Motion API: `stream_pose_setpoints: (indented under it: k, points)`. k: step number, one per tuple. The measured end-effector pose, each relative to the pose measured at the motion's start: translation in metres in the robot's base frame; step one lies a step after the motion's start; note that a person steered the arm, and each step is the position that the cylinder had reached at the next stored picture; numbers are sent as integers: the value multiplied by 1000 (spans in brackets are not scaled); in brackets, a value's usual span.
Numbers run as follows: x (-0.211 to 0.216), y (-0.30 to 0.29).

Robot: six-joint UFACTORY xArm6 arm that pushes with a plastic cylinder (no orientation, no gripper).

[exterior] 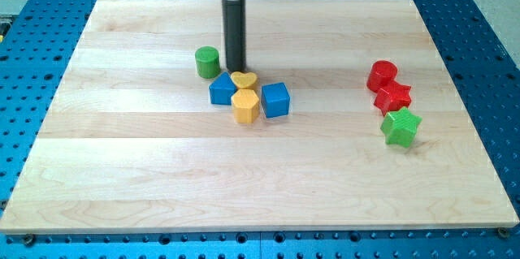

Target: Place the green circle diagonally to the green star

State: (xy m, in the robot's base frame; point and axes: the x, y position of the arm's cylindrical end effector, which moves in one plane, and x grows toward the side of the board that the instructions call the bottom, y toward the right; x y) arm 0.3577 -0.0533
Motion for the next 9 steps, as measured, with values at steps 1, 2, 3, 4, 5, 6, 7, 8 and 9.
stream_pose_setpoints:
  k: [1,2,3,4,5,6,7,8,9]
  points:
    - [-9,-64]
    - [-10,-108]
    - [95,-107]
    - [81,-103]
    - [84,-157]
    - [133,-141]
    - [191,-66]
    - [204,-46]
    - [234,-65]
